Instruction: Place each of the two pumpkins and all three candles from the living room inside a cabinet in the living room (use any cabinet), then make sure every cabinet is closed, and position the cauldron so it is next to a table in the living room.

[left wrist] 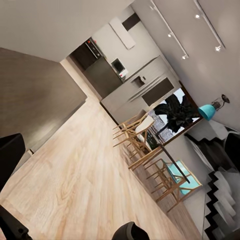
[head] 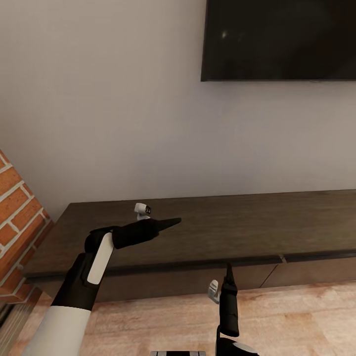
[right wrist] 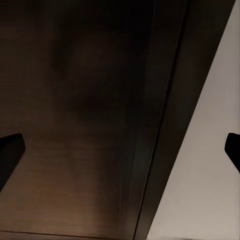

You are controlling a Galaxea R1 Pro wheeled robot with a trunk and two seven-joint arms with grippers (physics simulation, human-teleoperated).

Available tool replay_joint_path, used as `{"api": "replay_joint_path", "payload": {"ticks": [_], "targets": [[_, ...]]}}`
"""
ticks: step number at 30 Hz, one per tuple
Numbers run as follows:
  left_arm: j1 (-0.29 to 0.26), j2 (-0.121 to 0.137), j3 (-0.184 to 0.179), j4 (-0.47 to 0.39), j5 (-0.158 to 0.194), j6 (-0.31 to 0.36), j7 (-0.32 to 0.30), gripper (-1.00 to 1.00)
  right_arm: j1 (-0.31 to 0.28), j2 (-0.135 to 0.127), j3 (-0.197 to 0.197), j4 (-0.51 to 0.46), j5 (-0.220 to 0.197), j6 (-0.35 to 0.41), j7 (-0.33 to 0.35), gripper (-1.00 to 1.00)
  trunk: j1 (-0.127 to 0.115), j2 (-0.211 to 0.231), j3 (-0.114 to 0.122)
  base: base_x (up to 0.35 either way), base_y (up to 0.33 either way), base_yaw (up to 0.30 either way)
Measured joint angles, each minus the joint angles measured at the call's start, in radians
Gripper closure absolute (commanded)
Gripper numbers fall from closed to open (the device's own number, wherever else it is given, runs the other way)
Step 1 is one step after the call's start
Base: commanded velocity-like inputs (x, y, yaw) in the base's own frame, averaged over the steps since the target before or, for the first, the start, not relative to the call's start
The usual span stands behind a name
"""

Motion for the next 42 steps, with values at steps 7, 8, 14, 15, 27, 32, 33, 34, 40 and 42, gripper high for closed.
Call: {"api": "replay_joint_path", "payload": {"ticks": [7,8,14,15,27,32,33,34,40,42], "targets": [[0.000,0.000,0.000,0.000,0.000,-0.001,0.000,-1.00,0.000,0.000,0.000,-0.039,-0.003,0.000,-0.032,-1.00,0.000,0.000,0.000,0.000,0.000,0.000],[0.000,0.000,0.000,0.000,0.000,-0.001,0.000,-1.00,0.000,0.000,0.000,-0.040,-0.003,0.000,-0.033,-1.00,0.000,0.000,0.000,0.000,0.000,0.000],[0.000,-0.001,-0.001,0.000,0.000,-0.001,0.000,-1.00,0.000,0.000,0.000,-0.052,-0.005,-0.002,-0.035,-1.00,0.001,0.000,-0.008,0.000,0.000,0.000],[0.001,-0.001,-0.001,0.000,0.000,0.000,0.000,-1.00,0.000,0.000,0.000,-0.054,-0.005,-0.002,-0.035,-1.00,0.001,0.000,-0.008,0.000,0.000,0.000],[0.001,0.000,0.000,0.000,0.000,0.000,0.000,-1.00,0.000,0.000,0.000,-0.063,-0.005,-0.003,-0.035,-1.00,0.001,0.000,-0.008,0.000,0.000,0.000],[0.001,0.000,0.000,0.001,0.000,0.001,0.000,-1.00,0.000,0.000,0.000,-0.063,-0.005,-0.004,-0.036,-1.00,0.001,0.000,-0.008,0.091,0.000,0.000],[0.000,0.000,0.000,0.001,0.000,0.000,0.000,-1.00,0.000,0.001,0.000,-0.063,-0.005,-0.004,-0.035,-1.00,0.001,0.000,-0.008,0.066,0.000,0.000],[0.001,0.000,0.000,0.001,0.000,0.000,0.000,-1.00,0.000,0.003,0.000,-0.063,-0.005,-0.004,-0.035,-1.00,0.001,0.000,-0.008,0.042,0.000,0.000],[0.001,0.000,-0.001,0.001,0.000,-0.001,0.000,-1.00,0.000,0.003,0.000,-0.063,-0.004,-0.005,-0.035,-1.00,0.001,0.000,-0.008,0.011,0.000,0.000],[0.001,0.000,0.000,0.002,0.000,-0.001,0.000,-1.00,0.000,0.003,0.001,-0.063,-0.004,-0.005,-0.035,-1.00,0.001,0.000,-0.008,0.002,0.000,0.000]]}}
